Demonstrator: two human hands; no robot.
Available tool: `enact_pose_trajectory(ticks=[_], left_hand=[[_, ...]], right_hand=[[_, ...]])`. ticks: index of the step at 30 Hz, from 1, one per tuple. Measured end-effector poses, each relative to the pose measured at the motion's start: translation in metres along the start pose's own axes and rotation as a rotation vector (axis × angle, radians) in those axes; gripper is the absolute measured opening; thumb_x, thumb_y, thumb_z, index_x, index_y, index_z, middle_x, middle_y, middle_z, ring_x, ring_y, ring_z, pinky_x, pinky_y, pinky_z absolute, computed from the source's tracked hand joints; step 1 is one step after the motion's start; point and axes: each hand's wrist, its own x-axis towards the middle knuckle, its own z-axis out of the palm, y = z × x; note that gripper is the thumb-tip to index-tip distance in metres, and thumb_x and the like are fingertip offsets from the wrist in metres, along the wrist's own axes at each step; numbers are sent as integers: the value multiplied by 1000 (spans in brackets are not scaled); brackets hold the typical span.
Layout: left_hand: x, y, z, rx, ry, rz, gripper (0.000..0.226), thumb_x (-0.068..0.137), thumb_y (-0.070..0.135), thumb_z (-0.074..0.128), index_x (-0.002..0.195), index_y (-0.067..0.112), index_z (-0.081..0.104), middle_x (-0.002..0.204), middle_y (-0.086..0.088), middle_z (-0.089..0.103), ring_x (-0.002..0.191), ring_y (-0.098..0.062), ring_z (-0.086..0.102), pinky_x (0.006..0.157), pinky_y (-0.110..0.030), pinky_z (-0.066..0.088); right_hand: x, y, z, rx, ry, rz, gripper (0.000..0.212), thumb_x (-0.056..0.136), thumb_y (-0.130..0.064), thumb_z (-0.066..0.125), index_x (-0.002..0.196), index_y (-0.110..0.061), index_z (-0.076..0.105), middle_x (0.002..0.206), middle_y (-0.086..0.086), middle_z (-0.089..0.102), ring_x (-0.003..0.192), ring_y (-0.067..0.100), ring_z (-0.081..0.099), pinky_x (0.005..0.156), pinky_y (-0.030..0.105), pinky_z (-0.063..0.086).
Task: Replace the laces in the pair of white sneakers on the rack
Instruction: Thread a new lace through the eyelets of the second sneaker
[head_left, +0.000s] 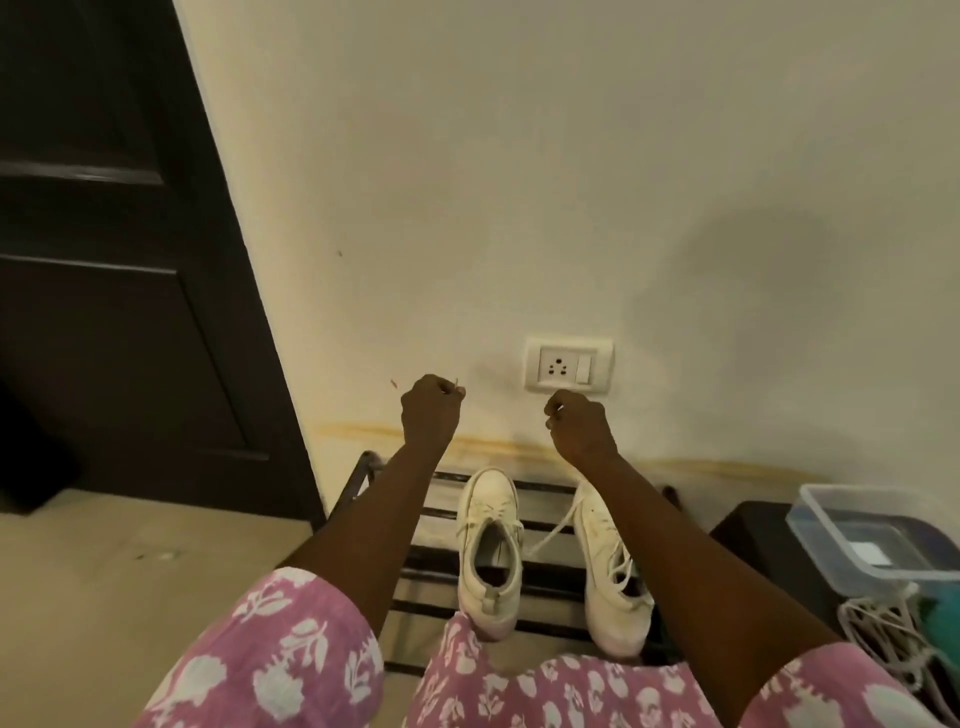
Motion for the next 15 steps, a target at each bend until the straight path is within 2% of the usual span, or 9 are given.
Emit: enact_pose_trajectory(ticks=[5,6,8,9,11,13,15], left_hand=[[-12,-61,34,136,-155,-90,25,89,21,61,105,2,66,113,-11,65,110,-29,59,94,-30,40],[-14,-69,37,175,-192,-118,24,89,22,62,104,5,65,111,-9,64,111,-27,57,93,-29,40],[-20,-84,43,220,-265,-202,11,89,19,60,83,9,59,89,-4,59,104,-27,58,83,-28,44],[-22,-89,45,233,-280,-249,12,89,16,58,82,6,57,86,-7,59,101,-30,60,79,-29,46],[-33,-95,49,311,-321,-282,23,88,19,59,99,-1,61,100,-16,65,101,-32,63,74,-28,47],[-43,-94,54,398,-373,-273,38,88,34,60,104,0,62,106,-16,67,100,-30,64,75,-29,46],[-47,-92,59,404,-426,-313,46,90,44,55,106,1,62,107,-15,68,98,-29,65,82,-30,50]], right_hand=[[-9,38,56,-69,-168,-7,22,90,0,52,106,-3,66,114,13,66,108,27,59,86,24,38],[-12,42,63,-60,-188,-3,24,90,-1,52,110,-4,66,117,12,65,111,26,58,91,24,38],[-20,48,76,6,-226,30,34,89,2,52,120,-8,63,125,8,62,117,23,56,99,27,38],[-24,49,81,48,-224,55,37,89,2,53,123,-10,61,128,8,61,119,23,55,100,29,39],[-32,51,90,113,-160,170,34,89,-4,56,123,-8,61,127,10,61,117,25,56,94,30,43],[-39,51,92,106,-76,375,29,93,-19,56,116,-2,62,118,14,63,109,29,58,79,30,43],[-43,52,93,87,-114,516,36,96,-33,50,109,-1,62,108,14,64,98,30,61,73,30,40]])
